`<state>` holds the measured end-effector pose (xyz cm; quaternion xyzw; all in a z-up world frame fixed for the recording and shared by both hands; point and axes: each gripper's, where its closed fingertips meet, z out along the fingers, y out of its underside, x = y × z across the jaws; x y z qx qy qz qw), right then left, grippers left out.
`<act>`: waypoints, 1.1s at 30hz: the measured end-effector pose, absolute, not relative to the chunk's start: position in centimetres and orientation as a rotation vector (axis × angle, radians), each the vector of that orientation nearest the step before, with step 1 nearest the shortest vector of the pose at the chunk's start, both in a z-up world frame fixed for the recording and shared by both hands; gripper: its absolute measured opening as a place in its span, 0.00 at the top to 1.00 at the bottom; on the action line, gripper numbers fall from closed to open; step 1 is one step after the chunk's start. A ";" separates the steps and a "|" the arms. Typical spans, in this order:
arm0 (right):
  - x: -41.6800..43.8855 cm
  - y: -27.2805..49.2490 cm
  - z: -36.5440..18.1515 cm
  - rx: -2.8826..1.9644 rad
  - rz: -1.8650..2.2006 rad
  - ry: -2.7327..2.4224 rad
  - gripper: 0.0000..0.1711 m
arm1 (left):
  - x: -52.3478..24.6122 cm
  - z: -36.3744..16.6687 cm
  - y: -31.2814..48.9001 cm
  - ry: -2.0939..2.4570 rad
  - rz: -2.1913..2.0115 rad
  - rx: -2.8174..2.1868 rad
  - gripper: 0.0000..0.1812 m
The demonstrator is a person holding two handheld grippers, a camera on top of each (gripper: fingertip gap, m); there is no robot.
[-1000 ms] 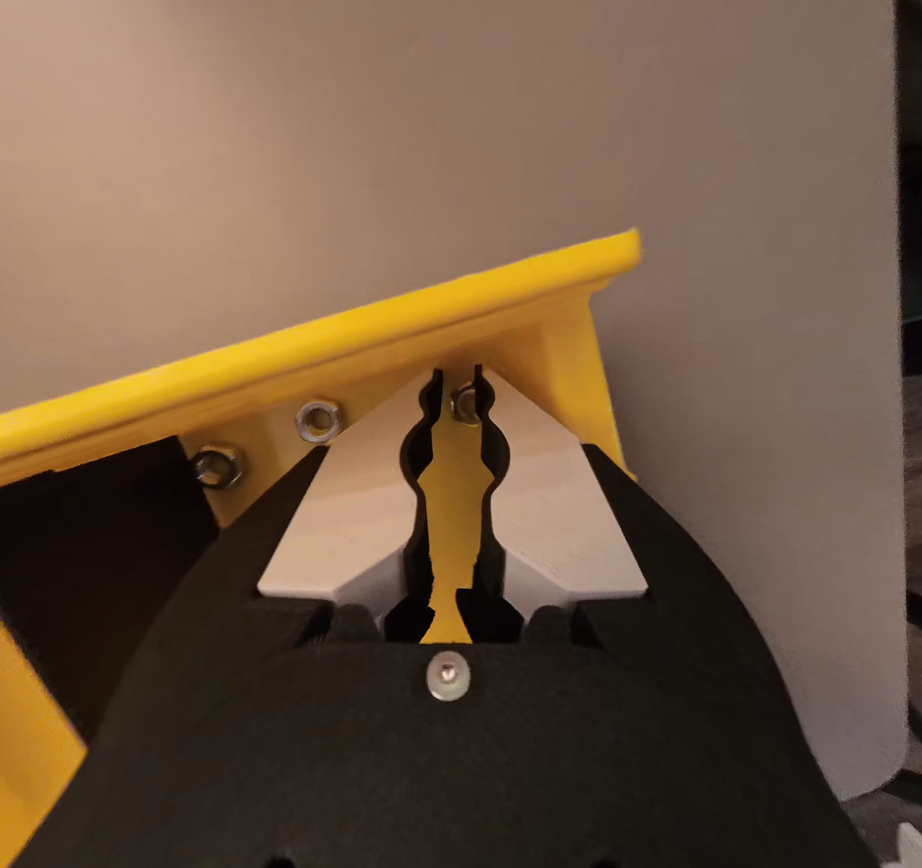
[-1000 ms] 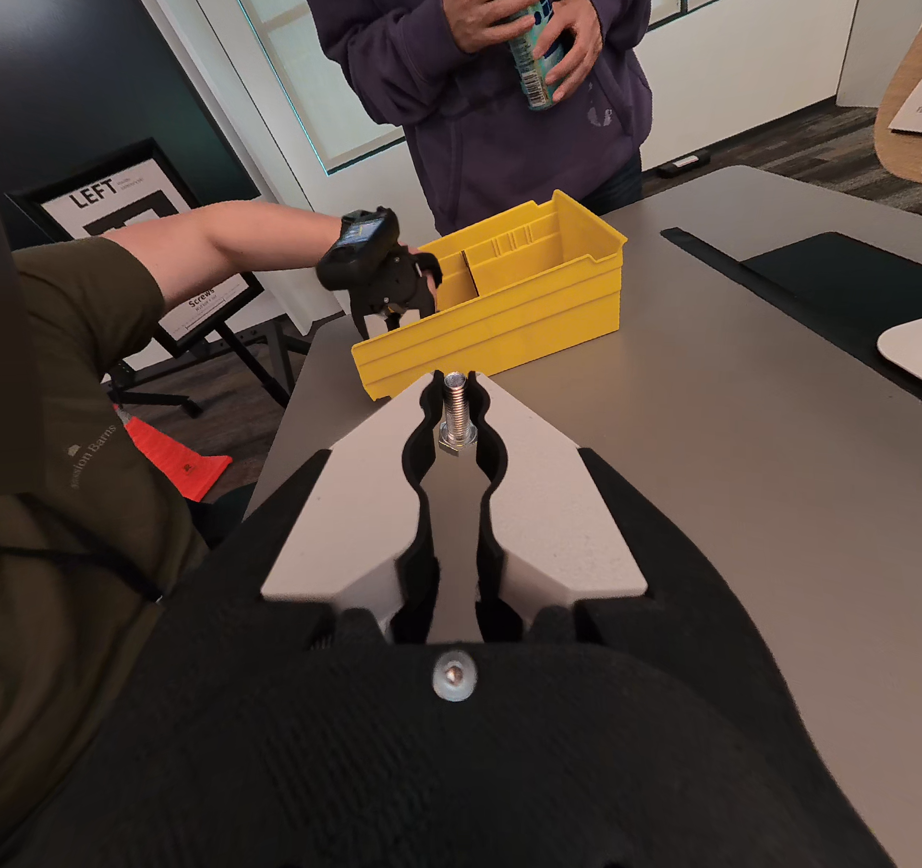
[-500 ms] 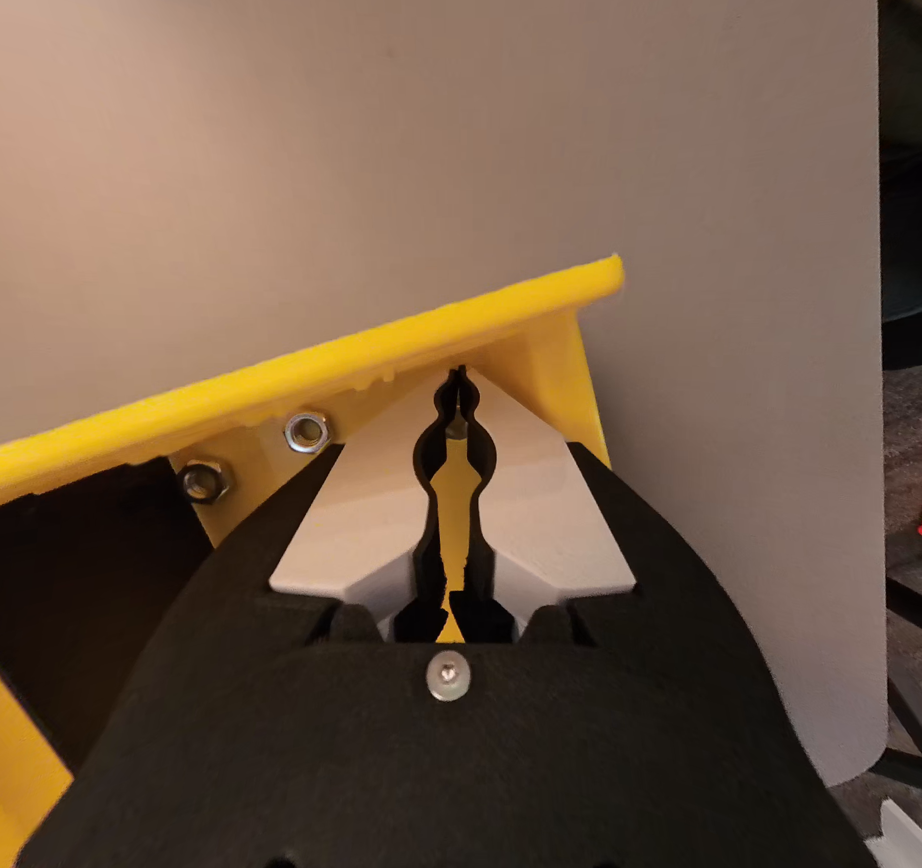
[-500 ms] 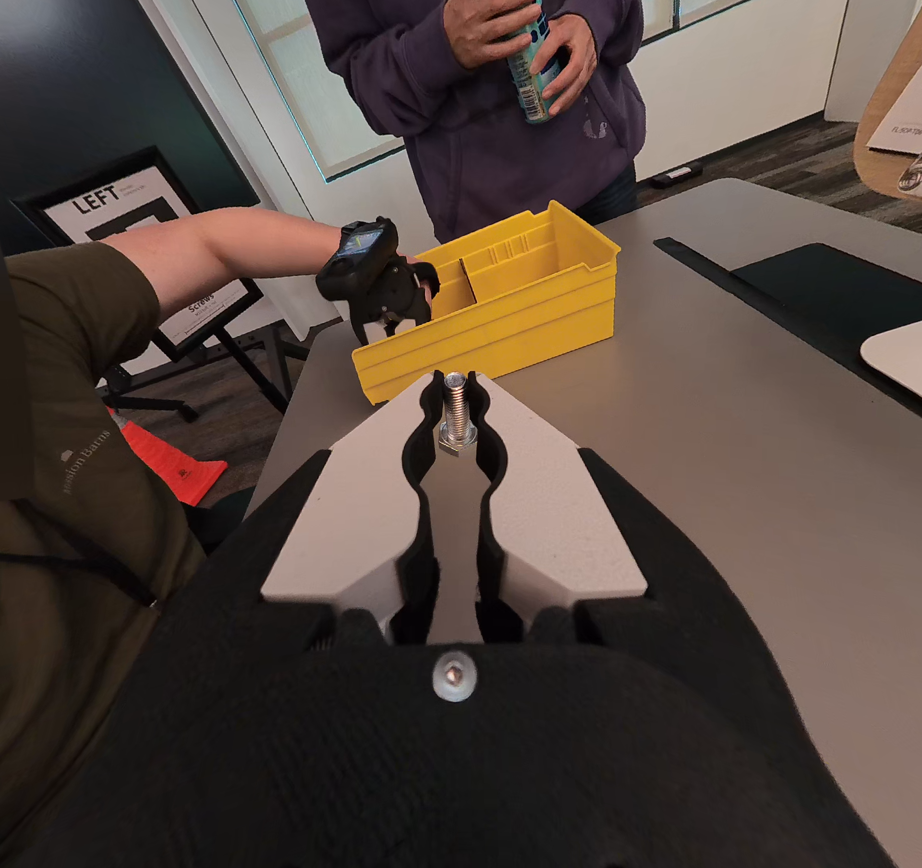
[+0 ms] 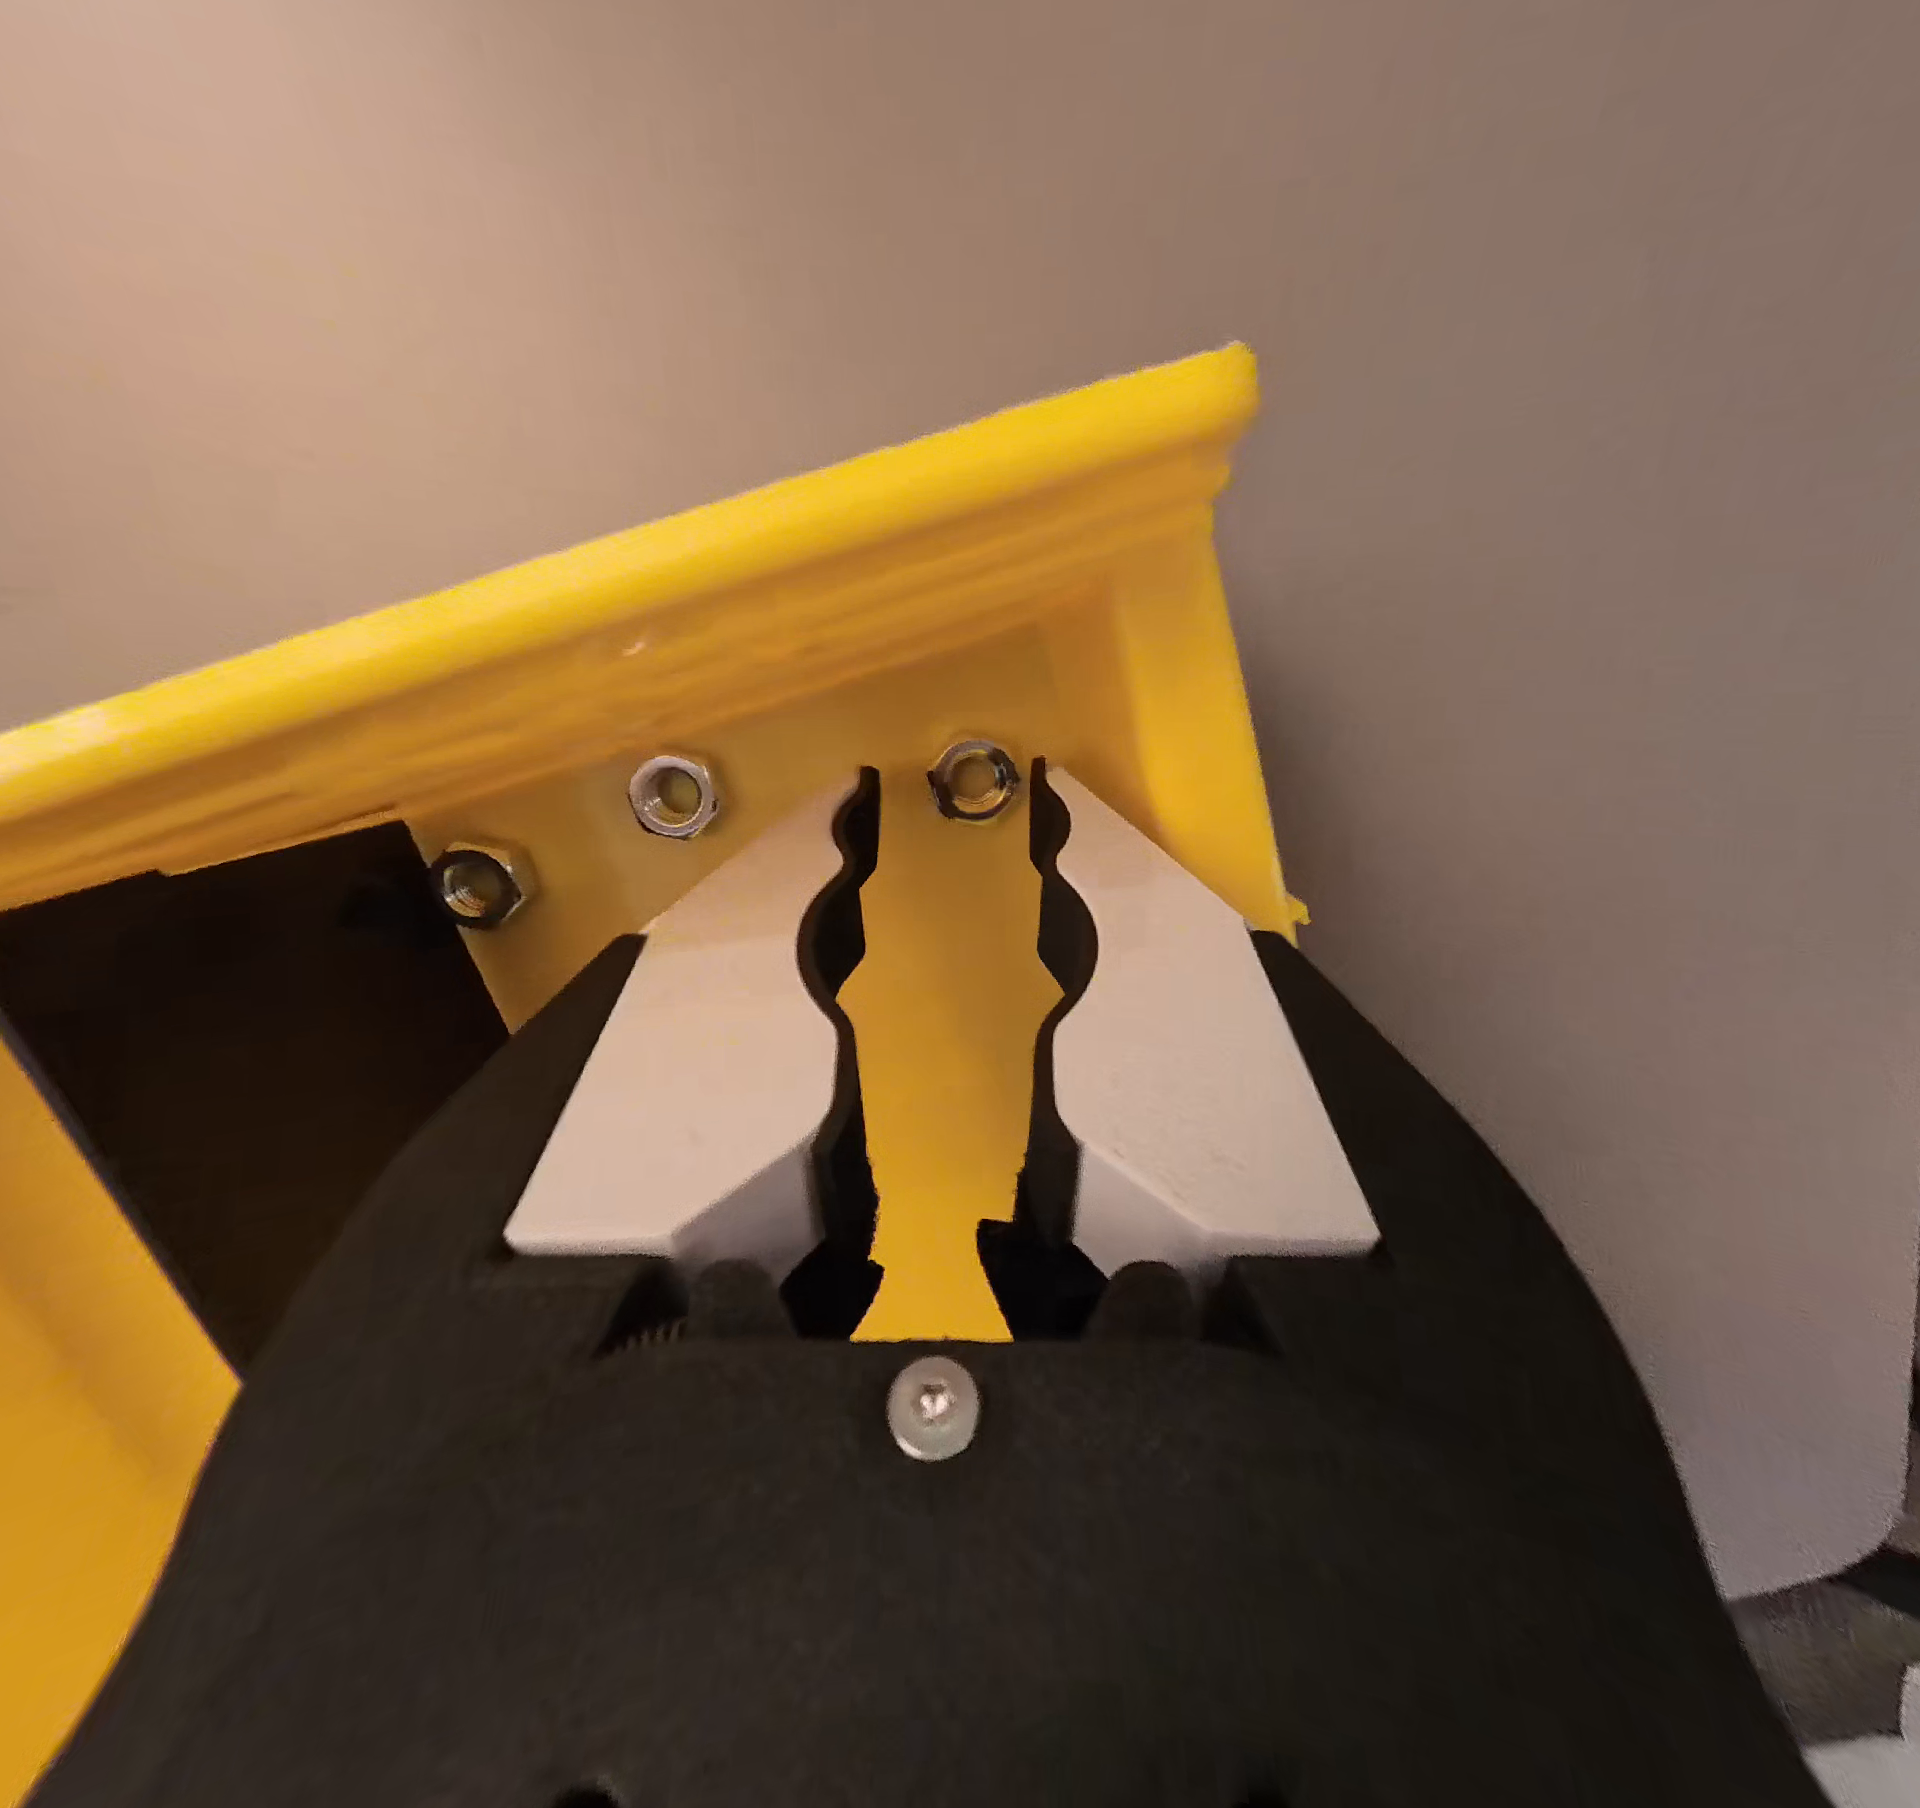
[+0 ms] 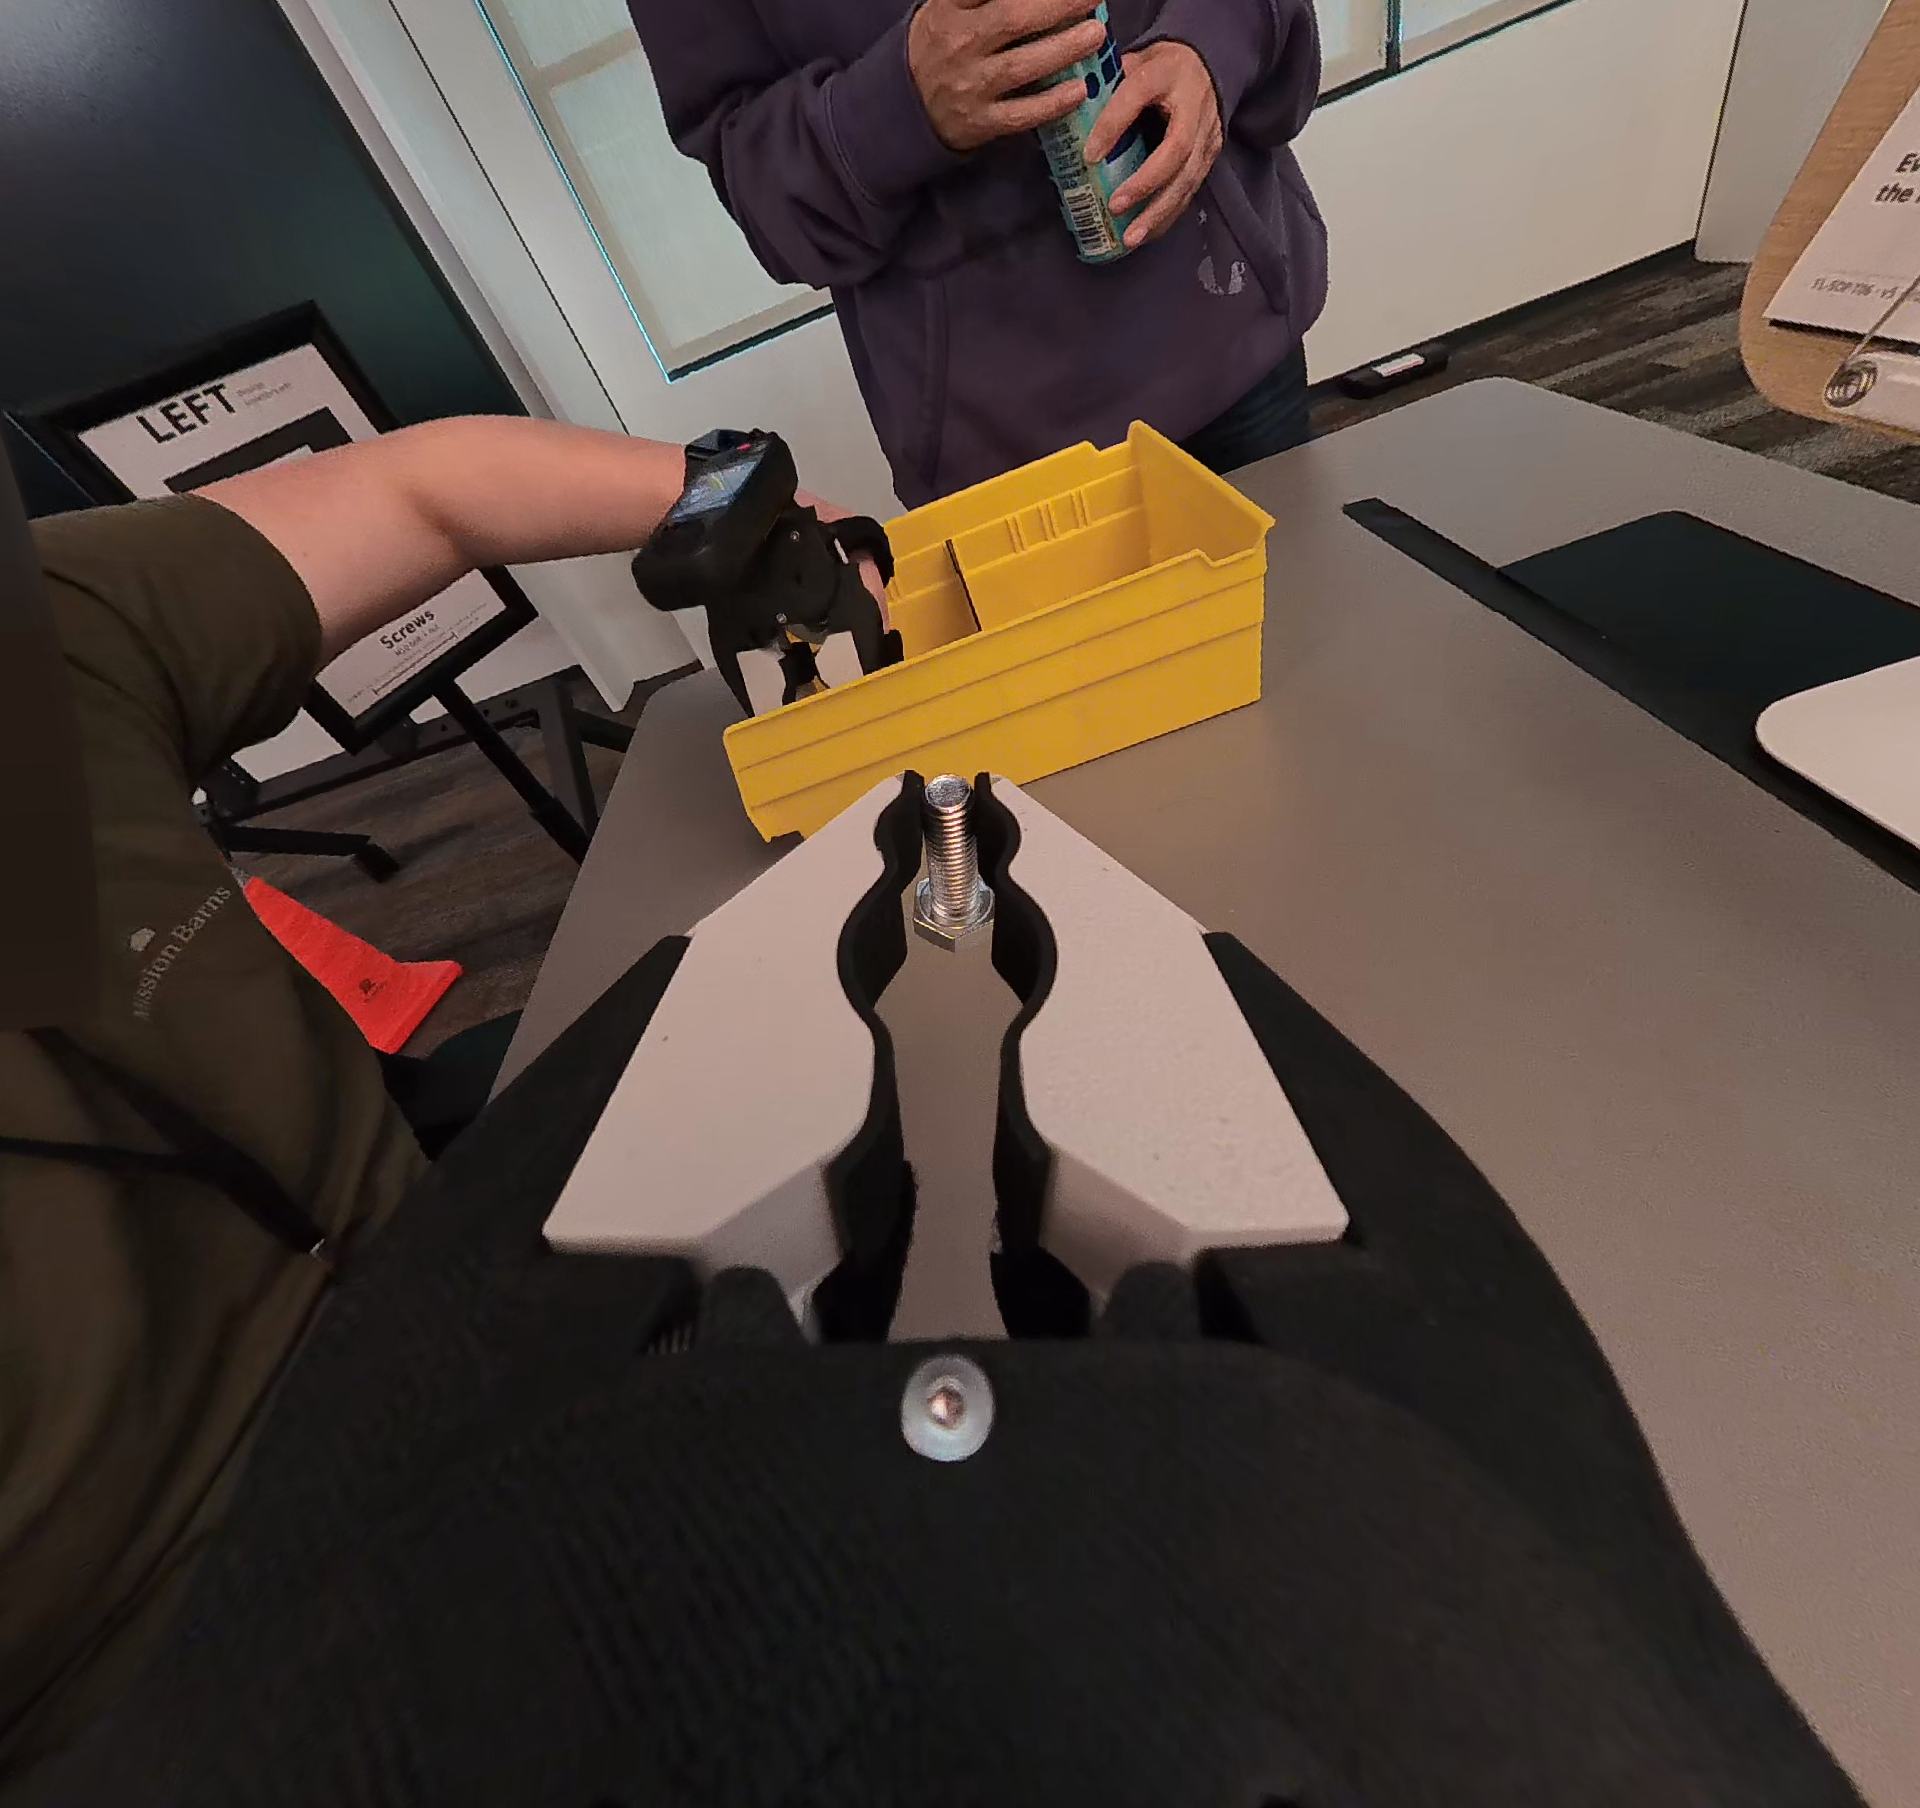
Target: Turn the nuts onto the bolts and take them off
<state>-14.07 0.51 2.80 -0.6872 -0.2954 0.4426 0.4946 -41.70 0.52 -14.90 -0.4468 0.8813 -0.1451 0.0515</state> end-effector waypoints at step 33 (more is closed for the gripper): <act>-14.2 -0.6 3.5 -1.654 1.056 -0.760 0.95 | -36.7 7.4 2.5 1.992 -0.491 -1.040 0.91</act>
